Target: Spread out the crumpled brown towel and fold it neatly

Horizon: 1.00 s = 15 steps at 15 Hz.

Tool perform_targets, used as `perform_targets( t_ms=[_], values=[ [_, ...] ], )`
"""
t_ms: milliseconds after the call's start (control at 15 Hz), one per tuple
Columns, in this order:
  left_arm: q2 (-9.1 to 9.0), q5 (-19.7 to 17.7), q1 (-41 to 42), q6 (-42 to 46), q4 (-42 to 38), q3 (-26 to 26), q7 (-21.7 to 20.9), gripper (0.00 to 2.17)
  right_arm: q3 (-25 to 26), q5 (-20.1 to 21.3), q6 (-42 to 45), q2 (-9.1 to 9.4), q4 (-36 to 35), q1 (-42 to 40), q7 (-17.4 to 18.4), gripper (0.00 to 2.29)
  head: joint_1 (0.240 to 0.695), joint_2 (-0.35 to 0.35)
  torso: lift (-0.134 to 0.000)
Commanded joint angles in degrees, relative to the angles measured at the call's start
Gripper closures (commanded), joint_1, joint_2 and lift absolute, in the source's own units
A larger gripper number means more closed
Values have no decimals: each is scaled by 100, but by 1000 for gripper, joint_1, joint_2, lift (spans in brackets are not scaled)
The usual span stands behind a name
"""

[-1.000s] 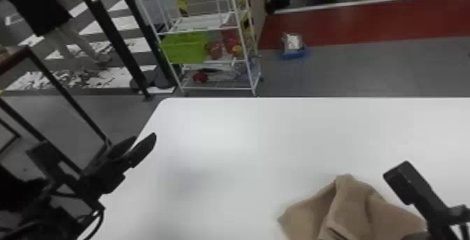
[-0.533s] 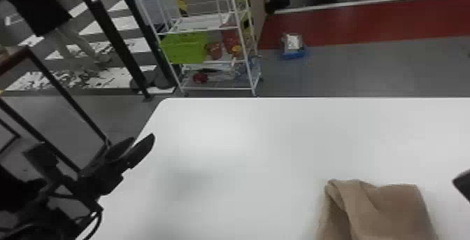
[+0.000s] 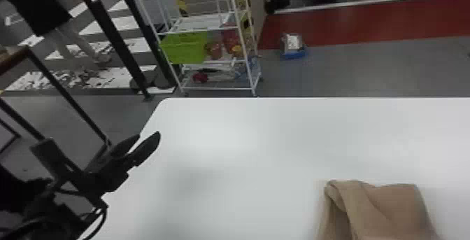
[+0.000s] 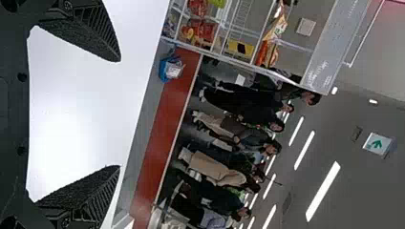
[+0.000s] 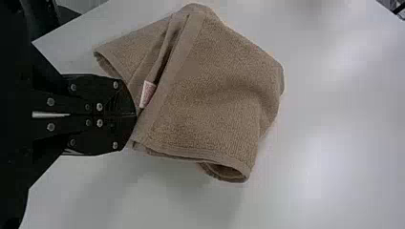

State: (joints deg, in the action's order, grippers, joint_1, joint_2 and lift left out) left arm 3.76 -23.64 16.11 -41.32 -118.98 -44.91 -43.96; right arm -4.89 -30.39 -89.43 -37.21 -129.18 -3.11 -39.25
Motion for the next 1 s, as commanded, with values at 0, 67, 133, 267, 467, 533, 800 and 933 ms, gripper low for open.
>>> perform_targets(
  t_ms=[0,67,133,267,467,533,800,933],
  values=[
    [-25,-9,41,-48,-90,-97,-16,87,111,-608,-65,3,-310,-119,-13,1885,695,350,-122],
    [-25,-9,50,-48,-90,-132,-16,87,129,-687,-65,3,-433,-163,-13,1885,695,350,-122],
    [-25,-9,50,-48,-90,-159,-7,87,129,-854,-65,20,-450,-128,-48,1885,695,350,-122],
    [-25,-27,41,-48,-90,-176,-7,87,-109,-854,-65,363,-450,-75,-13,1885,695,350,-122],
    [-33,-18,50,-48,-90,-141,-7,87,-1568,25,-65,987,227,601,31,1885,695,350,-122],
    [-42,-18,50,-48,-99,-159,-16,87,-1831,148,-65,1128,420,733,49,1885,695,350,-122],
    [-33,-35,85,-48,-99,-255,-51,87,-2113,315,-65,1145,552,759,40,1885,695,350,-122],
    [-25,-35,85,-30,-73,-255,-51,87,-1805,227,-65,750,323,566,40,1885,695,350,-122]
  ],
)
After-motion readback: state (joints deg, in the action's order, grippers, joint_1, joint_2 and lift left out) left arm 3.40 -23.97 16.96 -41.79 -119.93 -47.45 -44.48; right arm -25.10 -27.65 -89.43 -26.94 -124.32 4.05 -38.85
